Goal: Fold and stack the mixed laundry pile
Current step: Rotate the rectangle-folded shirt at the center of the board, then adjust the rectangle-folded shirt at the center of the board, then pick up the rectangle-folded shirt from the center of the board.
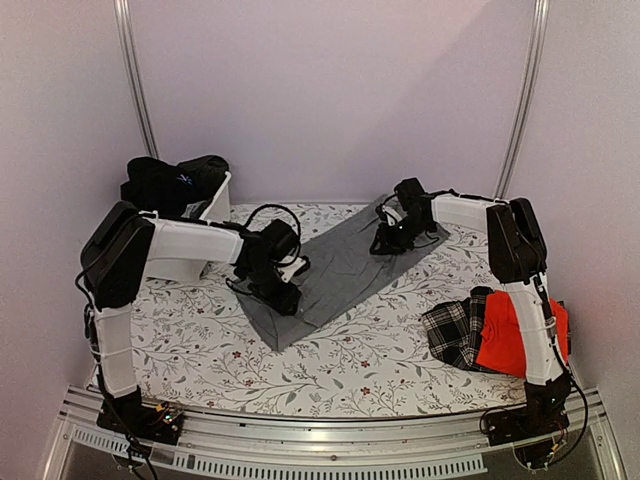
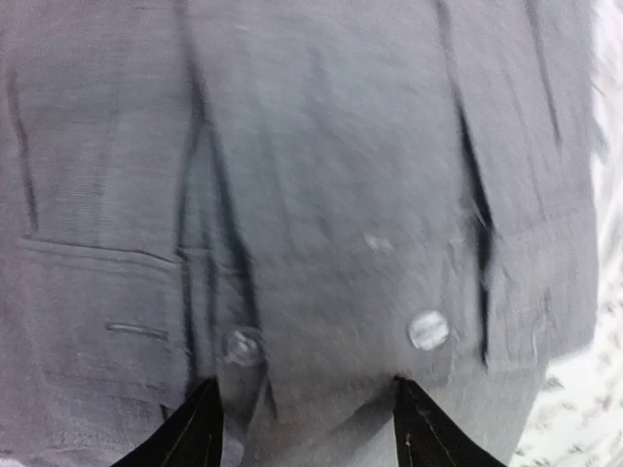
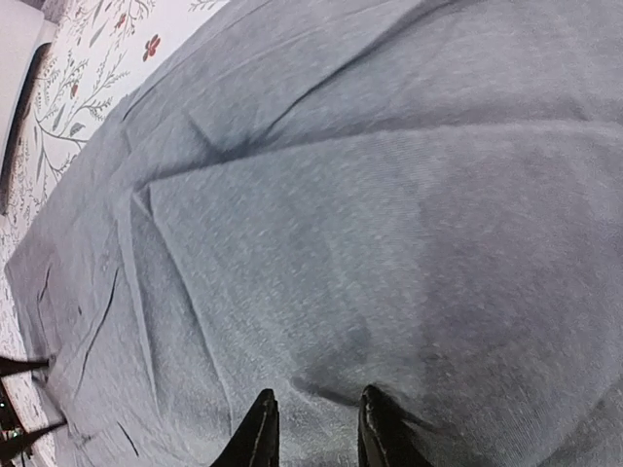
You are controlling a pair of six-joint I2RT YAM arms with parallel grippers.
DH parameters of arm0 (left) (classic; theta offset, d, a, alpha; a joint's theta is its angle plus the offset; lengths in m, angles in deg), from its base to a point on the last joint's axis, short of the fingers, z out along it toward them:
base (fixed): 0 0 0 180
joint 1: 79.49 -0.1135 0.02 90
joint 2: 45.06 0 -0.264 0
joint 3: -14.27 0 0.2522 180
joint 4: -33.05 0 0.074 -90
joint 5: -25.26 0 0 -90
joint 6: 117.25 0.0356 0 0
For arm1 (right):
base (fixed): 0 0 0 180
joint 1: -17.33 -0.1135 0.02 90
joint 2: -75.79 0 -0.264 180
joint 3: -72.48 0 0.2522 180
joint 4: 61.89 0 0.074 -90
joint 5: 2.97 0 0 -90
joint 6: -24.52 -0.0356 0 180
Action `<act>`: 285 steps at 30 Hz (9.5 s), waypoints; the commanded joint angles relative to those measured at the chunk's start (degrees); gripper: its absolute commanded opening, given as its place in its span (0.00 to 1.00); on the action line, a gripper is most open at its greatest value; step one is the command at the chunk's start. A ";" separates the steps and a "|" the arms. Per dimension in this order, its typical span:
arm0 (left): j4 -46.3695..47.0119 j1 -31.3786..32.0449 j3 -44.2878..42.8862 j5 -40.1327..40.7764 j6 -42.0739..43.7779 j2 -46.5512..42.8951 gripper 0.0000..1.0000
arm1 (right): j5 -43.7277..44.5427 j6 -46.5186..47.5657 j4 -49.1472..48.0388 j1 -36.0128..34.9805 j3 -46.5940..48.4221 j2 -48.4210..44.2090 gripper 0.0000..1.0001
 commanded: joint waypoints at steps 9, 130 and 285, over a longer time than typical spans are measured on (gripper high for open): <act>2.19 -1.94 -3.44 -9.49 -3.71 -14.65 0.99 | -1.05 4.06 -0.22 -0.31 -5.16 -12.33 0.35; 22.84 10.00 1.28 -26.38 -23.13 0.09 0.44 | -6.48 -2.53 -1.78 -8.02 -46.30 -30.86 0.14; 31.83 11.05 42.91 -27.58 -47.57 -23.24 0.35 | -13.33 -17.08 -11.17 -23.81 -68.37 -41.28 0.33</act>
